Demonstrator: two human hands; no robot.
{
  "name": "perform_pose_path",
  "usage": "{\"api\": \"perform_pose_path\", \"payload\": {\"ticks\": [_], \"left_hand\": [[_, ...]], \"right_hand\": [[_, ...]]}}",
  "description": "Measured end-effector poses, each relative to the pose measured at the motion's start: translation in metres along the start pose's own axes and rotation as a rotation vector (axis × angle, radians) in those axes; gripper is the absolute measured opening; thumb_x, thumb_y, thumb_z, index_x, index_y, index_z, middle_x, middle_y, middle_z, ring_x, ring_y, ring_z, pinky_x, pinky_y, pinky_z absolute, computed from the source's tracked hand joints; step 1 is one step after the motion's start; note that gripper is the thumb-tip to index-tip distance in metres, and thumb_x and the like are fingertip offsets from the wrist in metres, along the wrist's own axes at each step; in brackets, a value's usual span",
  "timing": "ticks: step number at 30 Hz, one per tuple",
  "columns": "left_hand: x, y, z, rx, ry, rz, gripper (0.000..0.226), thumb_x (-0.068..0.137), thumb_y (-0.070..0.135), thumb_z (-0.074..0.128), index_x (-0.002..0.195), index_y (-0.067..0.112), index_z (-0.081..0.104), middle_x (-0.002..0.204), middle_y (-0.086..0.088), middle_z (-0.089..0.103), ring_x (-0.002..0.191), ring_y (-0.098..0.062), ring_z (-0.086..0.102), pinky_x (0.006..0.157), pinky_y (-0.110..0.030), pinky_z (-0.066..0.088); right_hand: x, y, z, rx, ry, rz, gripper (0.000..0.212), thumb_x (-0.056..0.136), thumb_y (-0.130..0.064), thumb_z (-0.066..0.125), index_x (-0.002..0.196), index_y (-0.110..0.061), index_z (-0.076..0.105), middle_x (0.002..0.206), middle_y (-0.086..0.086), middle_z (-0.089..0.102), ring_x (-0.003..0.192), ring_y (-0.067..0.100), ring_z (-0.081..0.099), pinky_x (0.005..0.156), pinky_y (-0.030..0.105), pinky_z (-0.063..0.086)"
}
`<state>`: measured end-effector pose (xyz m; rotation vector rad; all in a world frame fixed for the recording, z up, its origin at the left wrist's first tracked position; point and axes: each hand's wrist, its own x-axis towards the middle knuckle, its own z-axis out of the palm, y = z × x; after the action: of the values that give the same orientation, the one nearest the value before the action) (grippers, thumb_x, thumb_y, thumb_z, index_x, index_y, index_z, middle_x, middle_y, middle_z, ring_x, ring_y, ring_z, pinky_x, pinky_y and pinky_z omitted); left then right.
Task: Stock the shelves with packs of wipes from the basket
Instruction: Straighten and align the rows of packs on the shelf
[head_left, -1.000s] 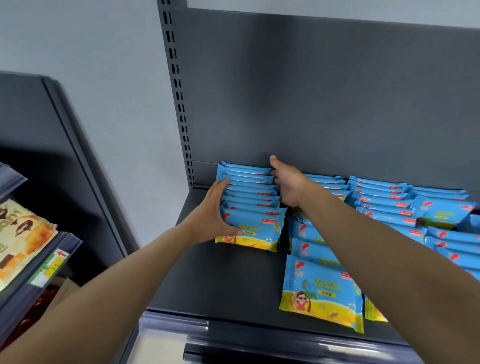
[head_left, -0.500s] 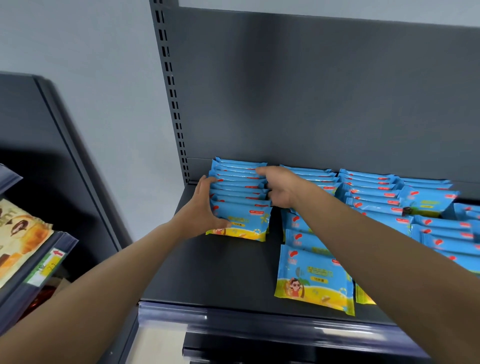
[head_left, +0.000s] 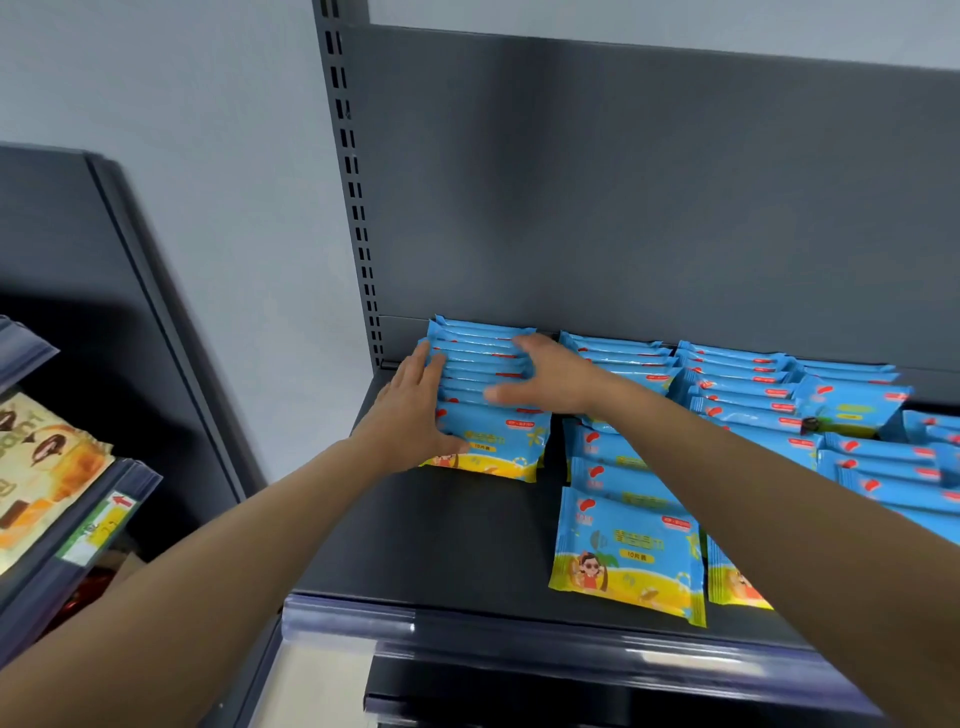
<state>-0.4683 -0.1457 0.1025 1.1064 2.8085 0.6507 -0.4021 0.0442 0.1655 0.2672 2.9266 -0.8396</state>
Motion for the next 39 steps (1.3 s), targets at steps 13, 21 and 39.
{"api": "perform_pose_path", "payload": {"ticks": [13, 21, 39], "left_hand": [[-0.008, -0.008, 0.003, 0.435, 0.071, 0.15, 0.102, 0.08, 0.061, 0.054, 0.148, 0.011, -0.003, 0.157, -0.006, 0.0, 0.145, -0.02, -0.003, 0.116, -0.034, -0.005], [-0.013, -0.01, -0.003, -0.12, -0.008, -0.041, 0.128, 0.062, 0.034, 0.083, 0.146, 0.025, -0.013, 0.156, -0.001, -0.006, 0.142, -0.024, 0.014, 0.113, -0.039, 0.024], [-0.004, -0.015, -0.002, -0.553, -0.074, -0.104, 0.113, 0.065, 0.01, 0.082, 0.146, 0.029, 0.006, 0.127, 0.01, 0.042, 0.11, -0.008, 0.051, 0.085, -0.02, 0.05]], "right_hand": [[-0.009, -0.002, 0.023, -0.46, -0.159, -0.038, 0.109, 0.081, -0.037, 0.069, 0.148, -0.013, -0.013, 0.158, 0.003, -0.014, 0.146, 0.025, -0.009, 0.118, 0.041, 0.01], [-0.023, -0.011, 0.024, -0.131, -0.079, 0.203, 0.118, 0.076, -0.025, 0.076, 0.147, -0.012, -0.018, 0.157, 0.013, -0.001, 0.14, 0.031, 0.026, 0.111, 0.038, 0.032], [-0.014, -0.024, 0.026, 0.075, -0.086, 0.327, 0.1, 0.074, -0.004, 0.074, 0.147, -0.008, 0.006, 0.13, 0.01, 0.046, 0.116, 0.028, 0.05, 0.094, 0.036, 0.049]]}}
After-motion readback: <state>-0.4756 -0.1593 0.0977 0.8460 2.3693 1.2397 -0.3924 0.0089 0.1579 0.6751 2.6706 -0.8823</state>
